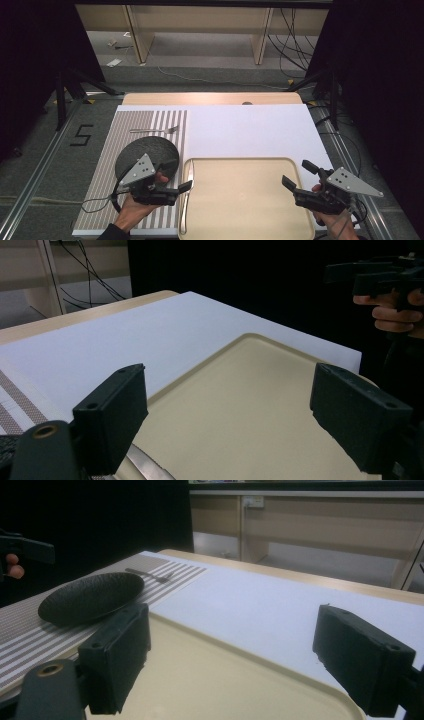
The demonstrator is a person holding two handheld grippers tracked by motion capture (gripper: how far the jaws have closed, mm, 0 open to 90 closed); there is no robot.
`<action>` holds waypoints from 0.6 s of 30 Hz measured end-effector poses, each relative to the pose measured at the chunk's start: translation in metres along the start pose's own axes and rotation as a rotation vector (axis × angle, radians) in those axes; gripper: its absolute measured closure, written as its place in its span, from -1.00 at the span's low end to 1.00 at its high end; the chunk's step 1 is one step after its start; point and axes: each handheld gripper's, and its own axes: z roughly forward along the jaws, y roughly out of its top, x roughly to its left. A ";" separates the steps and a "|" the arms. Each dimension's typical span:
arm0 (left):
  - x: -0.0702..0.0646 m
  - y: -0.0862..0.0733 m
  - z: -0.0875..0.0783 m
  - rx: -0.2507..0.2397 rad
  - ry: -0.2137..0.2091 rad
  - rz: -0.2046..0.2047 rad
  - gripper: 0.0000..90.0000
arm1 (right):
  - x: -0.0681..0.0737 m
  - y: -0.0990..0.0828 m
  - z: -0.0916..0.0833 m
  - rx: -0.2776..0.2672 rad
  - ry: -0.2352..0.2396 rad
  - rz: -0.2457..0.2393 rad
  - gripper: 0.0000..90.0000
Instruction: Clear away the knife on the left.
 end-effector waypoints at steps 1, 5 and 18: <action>0.000 0.000 0.000 0.000 0.001 -0.001 -0.67 | 0.000 0.000 0.000 0.002 0.001 0.001 -0.64; -0.002 0.000 0.000 0.002 0.000 0.005 -0.67 | 0.000 0.000 0.000 -0.002 0.002 -0.005 -0.64; -0.003 -0.001 0.002 0.016 -0.005 0.017 -0.67 | -0.001 0.000 0.000 -0.002 0.000 -0.006 -0.64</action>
